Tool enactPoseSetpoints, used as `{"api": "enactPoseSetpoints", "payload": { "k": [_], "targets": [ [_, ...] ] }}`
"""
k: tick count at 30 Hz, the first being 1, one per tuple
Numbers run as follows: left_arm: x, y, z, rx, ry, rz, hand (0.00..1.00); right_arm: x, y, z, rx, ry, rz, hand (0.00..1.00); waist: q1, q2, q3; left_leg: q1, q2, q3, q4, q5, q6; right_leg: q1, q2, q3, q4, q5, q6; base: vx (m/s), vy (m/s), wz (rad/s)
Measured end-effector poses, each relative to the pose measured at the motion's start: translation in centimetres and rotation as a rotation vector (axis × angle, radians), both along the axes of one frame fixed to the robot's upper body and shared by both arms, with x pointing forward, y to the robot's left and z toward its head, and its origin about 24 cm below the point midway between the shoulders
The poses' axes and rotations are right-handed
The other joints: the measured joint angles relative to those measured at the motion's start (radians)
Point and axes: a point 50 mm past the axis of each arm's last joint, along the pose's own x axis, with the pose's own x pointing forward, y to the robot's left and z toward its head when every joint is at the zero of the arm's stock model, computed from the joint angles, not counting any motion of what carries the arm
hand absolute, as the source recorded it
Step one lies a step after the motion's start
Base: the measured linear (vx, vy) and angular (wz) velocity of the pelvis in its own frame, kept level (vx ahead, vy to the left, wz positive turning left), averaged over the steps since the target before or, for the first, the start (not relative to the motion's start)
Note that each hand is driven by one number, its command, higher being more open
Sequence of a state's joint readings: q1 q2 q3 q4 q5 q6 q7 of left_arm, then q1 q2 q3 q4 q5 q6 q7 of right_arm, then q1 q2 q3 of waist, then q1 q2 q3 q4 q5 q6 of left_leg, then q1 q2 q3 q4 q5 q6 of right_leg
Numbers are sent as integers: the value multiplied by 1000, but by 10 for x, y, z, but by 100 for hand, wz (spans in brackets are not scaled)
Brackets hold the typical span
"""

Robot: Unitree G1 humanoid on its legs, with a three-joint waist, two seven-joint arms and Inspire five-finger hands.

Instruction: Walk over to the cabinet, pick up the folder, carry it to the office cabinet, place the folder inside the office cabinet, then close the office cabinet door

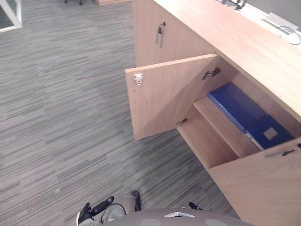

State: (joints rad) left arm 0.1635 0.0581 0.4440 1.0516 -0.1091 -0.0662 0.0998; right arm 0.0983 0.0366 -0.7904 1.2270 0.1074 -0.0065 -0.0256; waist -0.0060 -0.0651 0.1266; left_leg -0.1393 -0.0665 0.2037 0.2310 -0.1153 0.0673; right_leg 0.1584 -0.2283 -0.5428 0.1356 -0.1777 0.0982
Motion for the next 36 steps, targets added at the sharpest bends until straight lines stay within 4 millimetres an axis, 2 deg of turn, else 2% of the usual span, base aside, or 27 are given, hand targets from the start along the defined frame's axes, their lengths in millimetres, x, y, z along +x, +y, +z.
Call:
{"api": "enactPoseSetpoints", "payload": {
  "k": [3,7,10,13,14,15,17,18,19,20,21,22,23,24,27,29,32,34,36],
  "targets": [
    [-4,0,-1,-16,1,19,100,-3,-6,1,-8,-12,-71,100,-25,42,-26,100,-28,-52,-310,175,0,-28,11,-17,-10,55,-11,-65,55,37],
    [-12,9,-1,-19,3,128,100,-5,-11,2,-22,-11,-75,100,-33,59,-32,87,-26,-63,-324,181,-5,-33,15,-25,-22,56,-10,-99,-30,9],
    [-14,21,3,-9,-11,181,100,-7,-13,2,-24,-9,-63,100,-33,66,-38,98,-24,-31,-324,168,-3,-13,23,-22,-51,56,-10,-84,-28,-21],
    [4,46,12,37,-50,157,100,-7,-15,3,-28,-17,-57,100,-46,75,-45,99,-17,0,-324,164,-7,-14,28,-10,-67,56,-10,-71,-18,-18],
    [20,63,21,76,-87,139,100,-8,-15,3,-25,-17,-55,100,-47,75,-46,105,-11,15,-324,165,-8,-15,33,0,-69,57,-10,-53,-16,-11],
    [27,73,28,104,-104,129,100,-9,-14,2,-23,-16,-55,100,-50,73,-50,105,-8,21,-324,166,-10,-17,36,4,-69,57,-11,-49,-20,-18],
    [68,123,67,303,-167,6,100,-16,-10,2,3,-9,-51,100,-53,58,-62,106,3,34,-324,170,-15,-17,47,27,-85,57,-11,-37,-43,-23],
    [78,136,81,363,-178,-29,100,-18,-8,1,11,-6,-53,100,-54,50,-68,107,6,37,-324,170,-15,-18,50,30,-87,57,-11,-19,-62,-20],
    [101,159,109,483,-196,-101,100,-23,-3,1,26,0,-59,100,-58,36,-77,110,11,40,-324,174,-21,-17,56,34,-87,57,-11,2,-52,-13],
    [127,173,138,602,-207,-195,100,-29,-2,1,34,8,-61,100,-61,24,-84,112,15,43,-324,177,-25,-17,60,39,-87,57,-11,7,-44,-10],
    [138,178,151,656,-211,-241,100,-31,-2,1,35,9,-61,100,-63,21,-86,113,16,47,-324,177,-25,-18,61,42,-87,57,-11,18,-22,-12],
    [160,183,174,755,-212,-333,100,-33,-3,1,36,7,-60,100,-70,20,-88,115,17,52,-324,177,-25,-20,61,54,-87,57,-11,19,0,-14],
    [176,184,192,841,-198,-422,100,-33,-4,1,36,5,-57,100,-79,22,-88,116,17,57,-324,177,-24,-21,60,59,-86,57,-12,23,8,-16],
    [185,183,199,878,-191,-466,100,-34,-3,1,39,7,-47,100,-82,24,-86,119,18,60,-324,176,-24,-21,60,63,-86,58,-13,22,20,-20],
    [226,160,220,1035,-138,-727,100,-41,0,1,57,4,-62,100,-84,30,-84,143,24,91,-324,162,-32,-21,60,98,-82,61,-17,25,19,-34],
    [247,142,225,1108,-110,-882,100,-39,0,2,55,-4,-37,100,-96,33,-83,153,31,114,-324,151,-41,-25,63,121,-82,61,-17,35,-8,-35],
    [260,126,228,1162,-101,-1001,100,-35,1,2,55,-23,-19,100,-119,39,-79,150,48,143,-323,147,-47,-45,76,153,-73,64,-30,55,-28,-37],
    [266,116,224,1192,-74,-1095,100,-34,-1,2,45,-32,-21,100,-131,42,-77,156,60,161,-323,149,-44,-52,84,173,-65,64,-35,83,-48,-30],
    [274,97,215,1218,-47,-1218,100,-36,-1,3,41,-35,-13,100,-136,46,-75,173,72,182,-319,146,-50,-50,94,194,-61,63,-38,121,-65,-26]
  ]
}}
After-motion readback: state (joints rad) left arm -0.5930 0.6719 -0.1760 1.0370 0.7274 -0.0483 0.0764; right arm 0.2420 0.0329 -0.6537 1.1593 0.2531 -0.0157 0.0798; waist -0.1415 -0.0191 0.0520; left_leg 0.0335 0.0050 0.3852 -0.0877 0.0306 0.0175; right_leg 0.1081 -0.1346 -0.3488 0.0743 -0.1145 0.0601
